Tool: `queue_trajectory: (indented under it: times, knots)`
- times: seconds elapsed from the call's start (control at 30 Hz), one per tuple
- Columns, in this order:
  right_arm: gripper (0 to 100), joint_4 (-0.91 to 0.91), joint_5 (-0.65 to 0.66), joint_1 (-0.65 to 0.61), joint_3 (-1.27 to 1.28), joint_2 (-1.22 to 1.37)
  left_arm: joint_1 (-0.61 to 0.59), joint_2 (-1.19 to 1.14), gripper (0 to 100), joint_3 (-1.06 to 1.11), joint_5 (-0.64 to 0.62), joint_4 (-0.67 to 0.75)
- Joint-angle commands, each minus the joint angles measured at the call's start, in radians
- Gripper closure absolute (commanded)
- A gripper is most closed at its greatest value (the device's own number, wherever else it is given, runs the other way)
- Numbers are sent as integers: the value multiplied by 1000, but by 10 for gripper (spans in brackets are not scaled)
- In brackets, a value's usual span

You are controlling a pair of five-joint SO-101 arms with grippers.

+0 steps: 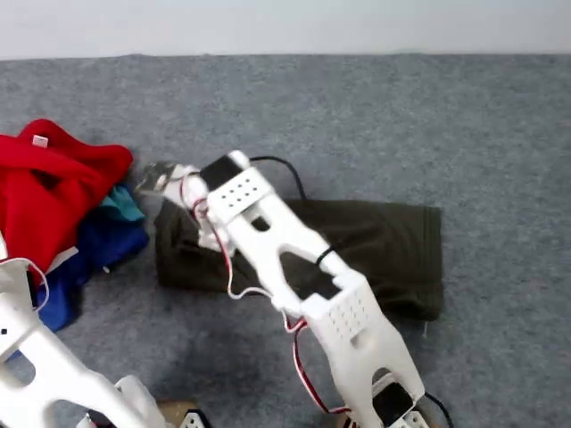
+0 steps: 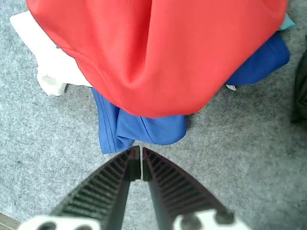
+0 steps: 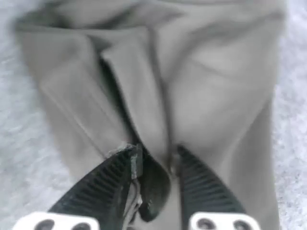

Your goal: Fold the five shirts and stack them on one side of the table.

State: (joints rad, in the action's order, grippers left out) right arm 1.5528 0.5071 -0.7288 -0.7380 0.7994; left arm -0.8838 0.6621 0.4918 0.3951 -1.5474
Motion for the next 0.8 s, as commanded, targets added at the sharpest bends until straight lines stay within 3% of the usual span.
queue_trajectory:
  times: [0.0, 0.1, 0.23, 0.3, 0.57, 0.77]
  knots:
    - [836, 24, -35, 58, -126, 27, 5, 28, 982, -12, 3, -5]
    - [848, 110, -37, 58, -215, 41, 5, 28, 982, -12, 3, -5]
    - [956, 243, -34, 2, -365, 39, 5, 28, 982, -12, 3, -2]
    - [995, 246, -37, -25, -385, 28, 5, 28, 982, -12, 3, -2]
    - [990, 242, -38, -145, -379, 2, 5, 28, 982, -13, 3, -6]
    - [990, 148, -3, -76, -387, 140, 5, 28, 982, -10, 3, -8]
